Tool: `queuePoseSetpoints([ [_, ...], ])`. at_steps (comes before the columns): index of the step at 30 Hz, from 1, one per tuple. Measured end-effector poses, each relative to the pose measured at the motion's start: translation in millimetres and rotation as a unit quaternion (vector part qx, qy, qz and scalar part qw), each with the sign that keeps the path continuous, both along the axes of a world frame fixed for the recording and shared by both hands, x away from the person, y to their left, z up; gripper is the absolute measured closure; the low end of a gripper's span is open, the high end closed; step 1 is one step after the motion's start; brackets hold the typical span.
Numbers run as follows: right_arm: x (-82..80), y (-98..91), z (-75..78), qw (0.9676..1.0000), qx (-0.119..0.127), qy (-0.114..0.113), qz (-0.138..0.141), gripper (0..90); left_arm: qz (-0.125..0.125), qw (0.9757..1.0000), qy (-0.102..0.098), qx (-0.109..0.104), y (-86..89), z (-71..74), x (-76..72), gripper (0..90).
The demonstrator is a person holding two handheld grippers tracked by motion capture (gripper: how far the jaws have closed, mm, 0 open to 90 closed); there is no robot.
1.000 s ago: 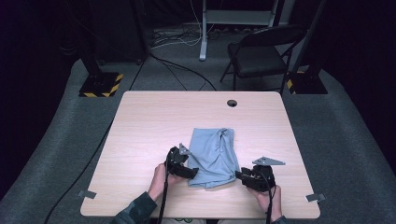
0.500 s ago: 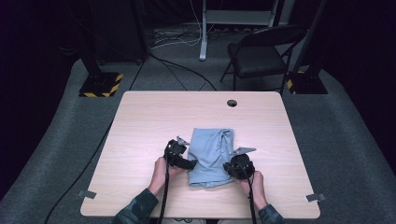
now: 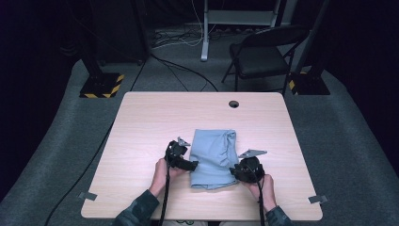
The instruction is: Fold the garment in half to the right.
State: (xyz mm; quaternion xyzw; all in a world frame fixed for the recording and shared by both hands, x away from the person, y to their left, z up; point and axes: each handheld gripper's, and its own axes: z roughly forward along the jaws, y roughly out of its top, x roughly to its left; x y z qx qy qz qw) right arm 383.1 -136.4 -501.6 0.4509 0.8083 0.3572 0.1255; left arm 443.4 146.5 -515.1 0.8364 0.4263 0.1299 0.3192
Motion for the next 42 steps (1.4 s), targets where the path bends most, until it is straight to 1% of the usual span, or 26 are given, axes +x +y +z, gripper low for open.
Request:
queuePoseSetpoints([
  [1, 2.3, -0.6, 2.6, 0.9999, 0.012, -0.002, 0.001, 65.4, 0.001, 1.0000, 0.000, -0.003, 0.5, 1.6, 1.2, 11.8],
  [2, 5.5, -0.5, 4.8, 0.9998, 0.018, -0.005, 0.001, 61.3, 0.001, 1.0000, 0.000, -0.003, 0.4, 2.8, 2.1, 11.7],
  [5, 16.2, 2.2, 5.2, 0.9991, 0.041, 0.009, 0.008, 61.2, -0.011, 0.9999, 0.009, 0.006, -4.5, 0.1, 2.7, 11.5],
  [6, 18.8, 4.5, 2.7, 0.9992, 0.036, 0.015, 0.009, 64.2, -0.019, 0.9996, 0.014, 0.013, -6.7, -1.4, 2.2, 11.5],
  [8, 21.6, 7.8, -4.2, 0.9994, 0.019, 0.025, 0.012, 74.3, -0.024, 0.9994, 0.011, 0.022, -8.3, -1.3, 0.4, 11.9],
  [10, 20.1, 8.5, -9.5, 0.9997, -0.004, 0.021, 0.009, 82.7, -0.029, 0.9991, 0.014, 0.027, -7.7, -1.0, -0.7, 12.5],
  [13, 17.4, 5.2, -9.2, 0.9997, -0.013, 0.018, 0.006, 85.0, -0.032, 0.9990, 0.012, 0.028, -5.9, -1.3, -2.7, 12.7],
  [14, 16.7, 4.6, -8.2, 0.9997, -0.016, 0.017, 0.006, 82.7, -0.032, 0.9991, 0.012, 0.027, -5.4, -1.2, -2.7, 12.7],
  [15, 16.9, 3.7, -6.4, 0.9998, -0.011, 0.015, 0.010, 75.2, -0.032, 0.9991, 0.013, 0.024, -4.8, -1.2, -2.3, 12.6],
  [16, 16.9, 3.7, -6.4, 0.9998, -0.011, 0.015, 0.010, 75.2, -0.031, 0.9992, 0.012, 0.021, -4.1, -0.6, -1.6, 12.6],
  [17, 17.7, 3.1, -5.2, 0.9998, -0.002, 0.018, 0.009, 71.5, -0.029, 0.9994, 0.009, 0.016, -3.4, 0.4, -0.7, 12.0],
  [19, 20.7, 0.5, -1.9, 0.9998, 0.012, 0.012, 0.002, 67.4, -0.024, 0.9997, 0.002, 0.002, -1.6, 3.2, 1.8, 11.5],
  [21, 25.4, -0.9, 3.4, 0.9997, 0.023, 0.002, -0.011, 63.8, -0.011, 0.9999, -0.006, -0.007, 0.2, 6.4, 5.9, 9.7],
  [22, 29.2, -1.1, 6.3, 0.9994, 0.032, -0.004, -0.015, 63.3, -0.005, 0.9999, -0.005, -0.014, 0.8, 7.6, 8.7, 9.3],
  [24, 39.4, 2.4, 12.7, 0.9984, 0.048, -0.013, -0.026, 60.0, 0.010, 0.9997, -0.013, -0.018, 0.4, 9.7, 14.7, 8.9],
  [26, 48.8, 8.7, 15.3, 0.9985, 0.042, -0.016, -0.030, 58.2, 0.022, 0.9994, -0.016, -0.020, -1.3, 10.0, 21.4, 7.5],
  [27, 54.4, 12.3, 15.4, 0.9987, 0.033, -0.019, -0.034, 57.4, 0.030, 0.9992, -0.019, -0.016, -2.7, 9.5, 25.6, 7.0],
  [28, 61.1, 17.5, 14.6, 0.9990, 0.015, -0.019, -0.038, 57.0, 0.035, 0.9991, -0.020, -0.014, -4.3, 8.8, 27.9, 7.0],
  [29, 64.8, 20.0, 13.5, 0.9990, 0.006, -0.020, -0.039, 57.2, 0.041, 0.9989, -0.019, -0.013, -5.8, 7.6, 31.2, 6.9],
  [31, 72.7, 25.4, 9.4, 0.9990, -0.012, -0.017, -0.040, 61.2, 0.049, 0.9985, -0.023, 0.004, -8.7, 5.3, 36.5, 6.9],
  [32, 75.2, 27.3, 7.1, 0.9990, -0.016, -0.015, -0.039, 67.0, 0.052, 0.9984, -0.021, 0.006, -10.0, 3.4, 38.7, 6.9],
  [34, 78.6, 29.7, 2.8, 0.9991, -0.021, -0.013, -0.036, 77.2, 0.054, 0.9982, -0.018, 0.021, -12.5, -1.4, 41.3, 7.0],
  [35, 79.1, 30.3, 2.1, 0.9988, -0.026, -0.017, -0.038, 81.8, 0.051, 0.9983, -0.016, 0.023, -12.5, -3.9, 41.8, 7.4],
  [36, 79.1, 29.5, 2.5, 0.9986, -0.026, -0.021, -0.041, 85.6, 0.051, 0.9984, -0.014, 0.018, -11.0, -4.7, 42.2, 7.2],
  [39, 78.0, 21.1, 6.4, 0.9968, -0.025, -0.043, -0.062, 88.1, 0.052, 0.9984, -0.015, 0.014, -8.4, -5.6, 42.8, 7.0],
  [42, 78.9, 10.2, 6.8, 0.9948, -0.019, -0.052, -0.086, 88.3, 0.052, 0.9984, -0.015, 0.011, -7.9, -6.2, 42.6, 6.8],
])
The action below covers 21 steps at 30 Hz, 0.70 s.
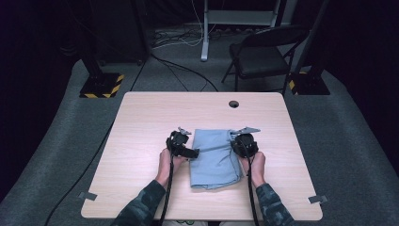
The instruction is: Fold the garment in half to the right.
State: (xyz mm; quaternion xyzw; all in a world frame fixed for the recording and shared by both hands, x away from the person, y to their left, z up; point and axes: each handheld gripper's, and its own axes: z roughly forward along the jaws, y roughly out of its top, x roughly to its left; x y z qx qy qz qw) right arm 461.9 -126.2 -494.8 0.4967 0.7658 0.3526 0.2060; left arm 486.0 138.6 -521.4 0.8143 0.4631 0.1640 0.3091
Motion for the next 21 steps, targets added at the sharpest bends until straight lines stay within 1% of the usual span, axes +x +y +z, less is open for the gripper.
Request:
queuePoseSetpoints([
  [2, 1.3, -1.6, -3.8, 1.0000, -0.001, 0.003, 0.002, 86.7, 0.001, 1.0000, -0.001, 0.000, -0.2, 0.1, -0.2, 7.0],
  [4, 1.7, -1.5, -7.6, 0.9999, 0.005, 0.011, 0.008, 78.3, -0.001, 1.0000, -0.001, -0.004, 0.1, 0.9, 0.2, 7.0],
  [6, 0.0, -3.4, -5.8, 0.9996, 0.020, 0.016, 0.012, 71.5, 0.000, 1.0000, -0.003, -0.007, 1.8, 3.0, 1.3, 7.1],
  [7, -2.1, -4.4, -3.4, 0.9993, 0.027, 0.022, 0.016, 69.7, 0.002, 0.9999, -0.005, -0.010, 2.5, 4.1, 2.2, 7.1],
  [8, -4.4, -4.9, -1.6, 0.9990, 0.030, 0.026, 0.020, 68.3, 0.006, 0.9999, -0.013, -0.009, 3.8, 7.0, 4.4, 7.1],
  [9, -10.2, -5.7, 1.6, 0.9985, 0.033, 0.033, 0.028, 66.0, 0.009, 0.9998, -0.016, -0.009, 4.1, 7.8, 5.3, 7.1],
  [10, -11.6, -5.7, 2.1, 0.9981, 0.032, 0.040, 0.034, 64.9, 0.013, 0.9997, -0.018, -0.012, 4.7, 9.7, 7.8, 7.1],
  [11, -15.0, -5.0, 2.6, 0.9970, 0.028, 0.056, 0.046, 64.2, 0.018, 0.9995, -0.019, -0.017, 4.8, 11.3, 11.1, 7.0],
  [12, -19.1, -4.3, 2.3, 0.9964, 0.024, 0.061, 0.054, 63.8, 0.023, 0.9993, -0.025, -0.018, 4.1, 12.6, 14.5, 7.0],
  [13, -22.3, -2.7, 0.8, 0.9951, 0.015, 0.075, 0.063, 63.5, 0.026, 0.9992, -0.026, -0.018, 2.6, 13.3, 18.4, 6.9],
  [14, -24.7, -0.9, -1.3, 0.9937, 0.009, 0.085, 0.072, 64.1, 0.026, 0.9993, -0.024, -0.014, 0.4, 13.4, 22.1, 6.9],
  [15, -27.1, 0.4, -3.4, 0.9932, 0.007, 0.088, 0.077, 65.5, 0.029, 0.9992, -0.024, -0.010, -2.2, 12.7, 25.8, 6.9],
  [16, -28.3, 1.8, -5.6, 0.9923, -0.002, 0.093, 0.082, 68.3, 0.031, 0.9993, -0.023, -0.002, -4.3, 11.0, 29.5, 6.9],
  [17, -29.1, 2.7, -7.6, 0.9922, -0.007, 0.093, 0.082, 72.0, 0.031, 0.9993, -0.018, 0.005, -6.0, 8.9, 32.9, 7.1],
  [19, -29.6, 2.5, -9.6, 0.9928, -0.008, 0.090, 0.079, 80.4, 0.034, 0.9992, -0.013, 0.014, -8.2, 4.9, 37.0, 7.2],
  [21, -31.9, 2.4, -9.8, 0.9929, -0.010, 0.086, 0.080, 85.4, 0.039, 0.9991, -0.013, 0.010, -7.8, 3.3, 38.0, 6.8],
])
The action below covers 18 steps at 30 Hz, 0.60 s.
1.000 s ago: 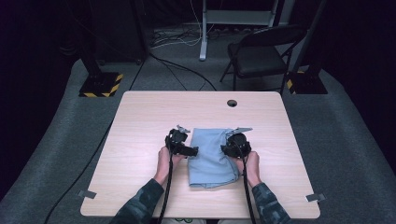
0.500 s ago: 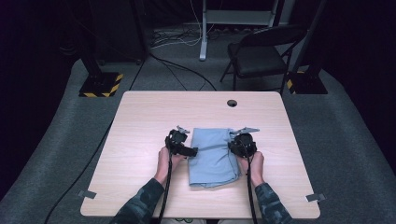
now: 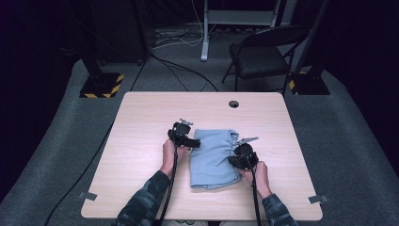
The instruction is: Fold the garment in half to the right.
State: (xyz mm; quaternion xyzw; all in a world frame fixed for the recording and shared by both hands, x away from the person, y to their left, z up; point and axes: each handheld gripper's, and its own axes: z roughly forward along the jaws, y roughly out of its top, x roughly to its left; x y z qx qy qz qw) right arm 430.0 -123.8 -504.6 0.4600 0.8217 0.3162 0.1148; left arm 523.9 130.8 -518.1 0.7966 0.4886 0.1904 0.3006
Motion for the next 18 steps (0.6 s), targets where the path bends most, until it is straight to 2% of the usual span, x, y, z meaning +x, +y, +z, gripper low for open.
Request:
queuePoseSetpoints([
  [7, -17.8, -3.0, 5.7, 0.9986, -0.044, -0.031, 0.000, 88.0, 0.004, 1.0000, -0.007, 0.003, 0.5, -0.7, 0.0, 6.5],
  [9, -17.5, -3.5, 7.2, 0.9983, -0.047, -0.033, 0.002, 80.3, 0.001, 1.0000, -0.007, 0.000, 0.7, 0.4, 0.4, 7.2],
  [11, -12.2, -6.0, 11.7, 0.9989, -0.027, -0.037, -0.006, 69.2, -0.001, 0.9999, -0.009, -0.009, 0.9, 2.3, 1.3, 7.7],
  [13, -0.9, -8.9, 18.2, 0.9980, -0.003, -0.055, -0.031, 64.8, 0.002, 0.9999, -0.011, -0.012, -0.1, 3.9, 4.0, 7.2],
  [14, 7.0, -10.0, 20.7, 0.9969, 0.013, -0.062, -0.046, 57.8, 0.003, 0.9998, -0.011, -0.013, -0.8, 4.2, 5.4, 7.0],
  [17, 32.1, -6.2, 21.1, 0.9935, 0.045, -0.069, -0.078, 49.8, 0.006, 0.9999, -0.006, -0.008, -3.9, 0.9, 9.8, 6.9],
  [18, 39.7, -3.1, 18.1, 0.9933, 0.042, -0.065, -0.085, 51.4, 0.006, 0.9999, -0.005, -0.007, -4.4, -0.9, 10.4, 6.8],
])
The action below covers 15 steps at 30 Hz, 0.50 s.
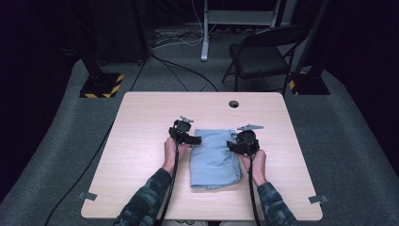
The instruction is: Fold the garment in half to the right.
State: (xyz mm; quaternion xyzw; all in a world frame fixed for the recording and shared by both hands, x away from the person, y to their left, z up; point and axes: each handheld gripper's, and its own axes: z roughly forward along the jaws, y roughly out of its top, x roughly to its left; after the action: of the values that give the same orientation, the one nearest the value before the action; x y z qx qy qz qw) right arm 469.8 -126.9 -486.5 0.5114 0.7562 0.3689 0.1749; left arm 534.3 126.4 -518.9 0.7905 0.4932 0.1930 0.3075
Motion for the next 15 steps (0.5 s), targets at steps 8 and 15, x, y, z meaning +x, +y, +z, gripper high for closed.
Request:
queuePoseSetpoints([
  [8, 12.4, 3.4, -22.8, 0.9991, -0.037, 0.012, -0.016, 82.6, 0.012, 0.9998, -0.013, -0.008, 5.2, -3.4, 1.7, 6.2],
  [15, 2.9, -6.1, -16.5, 0.9996, -0.018, 0.010, -0.020, 44.6, 0.022, 0.9989, -0.010, -0.040, 13.7, 5.0, -8.4, 4.3],
])
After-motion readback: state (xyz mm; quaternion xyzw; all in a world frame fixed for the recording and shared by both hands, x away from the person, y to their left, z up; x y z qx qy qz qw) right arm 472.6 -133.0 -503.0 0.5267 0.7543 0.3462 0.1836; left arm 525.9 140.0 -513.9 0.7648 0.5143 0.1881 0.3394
